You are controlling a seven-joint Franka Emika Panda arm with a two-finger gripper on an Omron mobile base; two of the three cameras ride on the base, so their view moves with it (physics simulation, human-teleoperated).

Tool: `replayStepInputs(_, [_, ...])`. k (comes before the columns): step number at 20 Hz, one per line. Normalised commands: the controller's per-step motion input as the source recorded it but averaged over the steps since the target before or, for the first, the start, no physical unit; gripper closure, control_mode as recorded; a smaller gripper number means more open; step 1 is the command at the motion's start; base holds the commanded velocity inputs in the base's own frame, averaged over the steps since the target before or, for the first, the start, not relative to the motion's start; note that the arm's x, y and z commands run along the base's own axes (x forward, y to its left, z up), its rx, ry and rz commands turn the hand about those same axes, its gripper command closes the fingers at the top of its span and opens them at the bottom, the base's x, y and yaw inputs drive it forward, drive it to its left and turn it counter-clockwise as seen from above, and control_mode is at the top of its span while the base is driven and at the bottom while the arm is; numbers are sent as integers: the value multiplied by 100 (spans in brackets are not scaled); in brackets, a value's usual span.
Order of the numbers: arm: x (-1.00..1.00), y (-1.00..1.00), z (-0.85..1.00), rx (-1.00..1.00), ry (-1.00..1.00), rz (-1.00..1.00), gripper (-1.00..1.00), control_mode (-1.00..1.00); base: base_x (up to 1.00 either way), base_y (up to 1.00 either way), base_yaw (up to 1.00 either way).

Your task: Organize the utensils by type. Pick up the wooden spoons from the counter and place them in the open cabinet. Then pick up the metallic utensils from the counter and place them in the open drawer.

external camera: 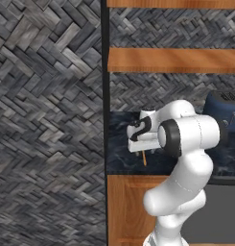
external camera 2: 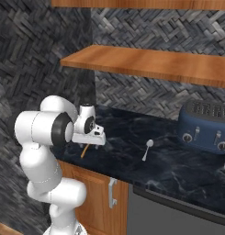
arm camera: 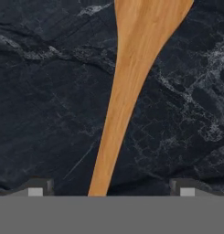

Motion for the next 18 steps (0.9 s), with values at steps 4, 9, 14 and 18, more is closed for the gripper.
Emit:
replayStepInputs(4, [29,0,-30,0,0,0,-100,-100,0,0,0])
replayStepInputs(9, [31,0,-23,0,0,0,-100,-100,0,0,0])
replayStepInputs(14, [11,0,-21,0,0,0,100,-100,0,0,0])
replayStepInputs(18, [0,-1,-28,0,0,0,100,-100,0,0,0])
